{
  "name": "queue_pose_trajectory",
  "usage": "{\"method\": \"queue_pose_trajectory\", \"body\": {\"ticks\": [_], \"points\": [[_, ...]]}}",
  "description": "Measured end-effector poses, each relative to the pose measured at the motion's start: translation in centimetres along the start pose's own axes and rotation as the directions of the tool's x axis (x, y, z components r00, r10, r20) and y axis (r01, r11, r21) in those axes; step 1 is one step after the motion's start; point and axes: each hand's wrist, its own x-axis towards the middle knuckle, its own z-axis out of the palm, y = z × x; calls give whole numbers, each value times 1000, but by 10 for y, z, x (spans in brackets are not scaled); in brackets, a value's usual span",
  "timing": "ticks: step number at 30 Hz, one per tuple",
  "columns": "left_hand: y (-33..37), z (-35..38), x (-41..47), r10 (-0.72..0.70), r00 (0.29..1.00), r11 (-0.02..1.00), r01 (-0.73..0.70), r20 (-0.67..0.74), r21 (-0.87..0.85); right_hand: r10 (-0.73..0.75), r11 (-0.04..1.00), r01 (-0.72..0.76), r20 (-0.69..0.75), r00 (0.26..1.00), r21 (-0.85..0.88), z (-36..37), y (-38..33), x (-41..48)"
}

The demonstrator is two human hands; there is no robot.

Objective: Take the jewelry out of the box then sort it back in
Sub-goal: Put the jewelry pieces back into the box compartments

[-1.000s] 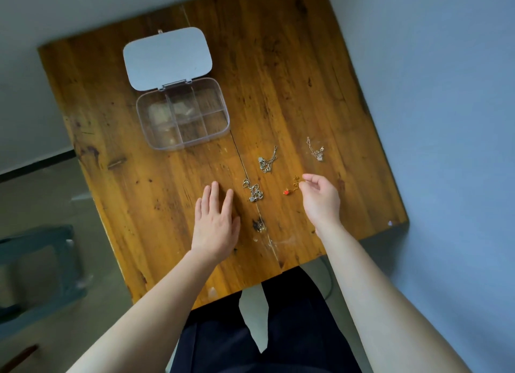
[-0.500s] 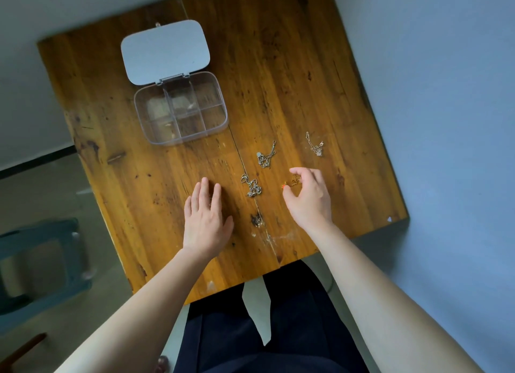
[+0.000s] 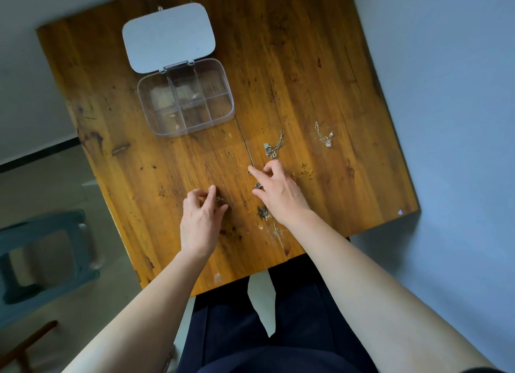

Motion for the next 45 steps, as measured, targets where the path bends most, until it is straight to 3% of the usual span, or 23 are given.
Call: {"method": "queue_pose_trajectory", "body": {"ticks": [6,12,17,20,25,27,30,34,39,45], "points": [[7,-6,5,-73,997,981,69,-16,-183,-16,990,21,-35,999,142,3,5,-3],[-1,-18,25,-38,997,981,51,70,-186,172,968,-169,0,985,188,-3,-6,8],[0,-35,49,-228,962,920,263,148,-291,310,888,-289,-1,951,358,-19,-21,29],[-1,-64,73,-325,946,851,300,18,-431,354,800,-252,-90,931,545,-39,-39,51],[-9,-120,114,-345,914,685,90,-212,-723,392,667,-102,-232,890,738,-76,-74,93],[-15,-132,128,-375,886,667,54,-272,-743,397,624,-60,-250,883,779,-84,-89,108],[-23,-132,141,-390,886,713,119,-251,-691,395,567,-40,-230,889,823,-87,-104,125],[-37,-116,146,-398,911,798,285,-109,-531,325,646,-159,-81,942,747,-71,-113,142],[-41,-112,150,-363,926,862,293,-100,-414,262,867,-201,-74,962,455,-49,-117,154],[-49,-113,149,-344,937,858,289,-58,-424,204,948,-189,-34,978,256,-44,-116,157]]}}
